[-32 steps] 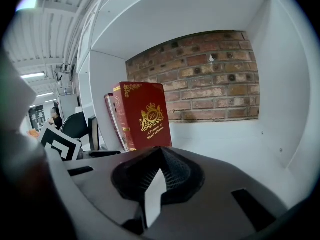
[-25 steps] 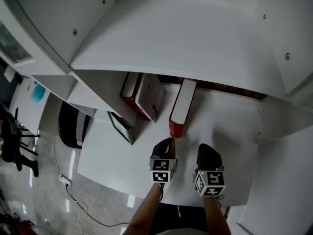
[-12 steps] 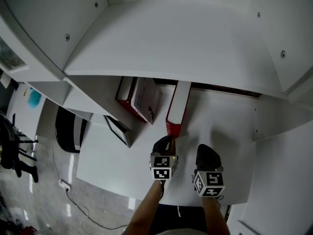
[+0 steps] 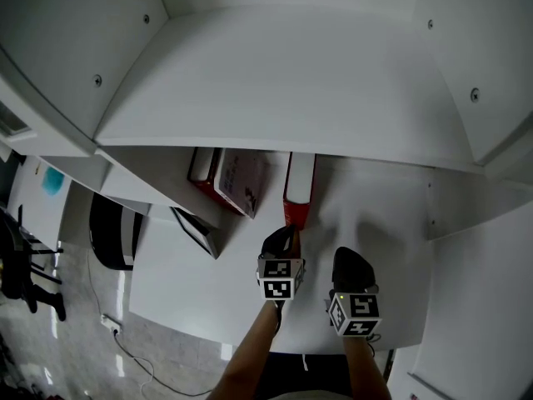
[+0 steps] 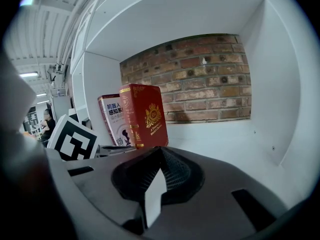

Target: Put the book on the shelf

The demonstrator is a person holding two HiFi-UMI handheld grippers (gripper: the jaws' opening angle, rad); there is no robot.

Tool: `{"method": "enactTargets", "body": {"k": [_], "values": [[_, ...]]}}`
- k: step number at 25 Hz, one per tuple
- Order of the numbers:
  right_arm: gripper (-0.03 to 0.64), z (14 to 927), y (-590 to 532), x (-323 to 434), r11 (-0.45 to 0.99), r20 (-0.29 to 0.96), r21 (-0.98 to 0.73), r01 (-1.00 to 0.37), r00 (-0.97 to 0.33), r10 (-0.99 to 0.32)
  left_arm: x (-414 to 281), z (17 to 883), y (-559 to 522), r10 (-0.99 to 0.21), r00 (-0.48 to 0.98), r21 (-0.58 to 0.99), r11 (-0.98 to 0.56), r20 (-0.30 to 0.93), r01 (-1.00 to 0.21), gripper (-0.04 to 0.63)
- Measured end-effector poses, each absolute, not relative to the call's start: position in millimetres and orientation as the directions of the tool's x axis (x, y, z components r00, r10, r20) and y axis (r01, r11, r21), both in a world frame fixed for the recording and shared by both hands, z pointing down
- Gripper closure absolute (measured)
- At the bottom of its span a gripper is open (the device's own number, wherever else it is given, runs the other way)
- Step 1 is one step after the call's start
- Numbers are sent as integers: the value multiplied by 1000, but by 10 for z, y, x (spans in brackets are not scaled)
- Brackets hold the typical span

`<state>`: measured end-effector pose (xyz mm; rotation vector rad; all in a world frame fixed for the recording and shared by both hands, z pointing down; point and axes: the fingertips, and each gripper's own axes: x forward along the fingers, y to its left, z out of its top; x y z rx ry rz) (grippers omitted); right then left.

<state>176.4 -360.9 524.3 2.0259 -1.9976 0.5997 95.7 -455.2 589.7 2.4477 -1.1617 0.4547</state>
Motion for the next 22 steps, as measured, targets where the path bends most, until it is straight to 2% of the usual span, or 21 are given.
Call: {"method": "enactTargets", "body": {"k": [22], "values": [[600, 5193, -3644, 1857, -39, 433, -116, -992, -15, -901, 1041, 5813, -4520, -662, 599, 204, -577, 451, -791, 580]]}}
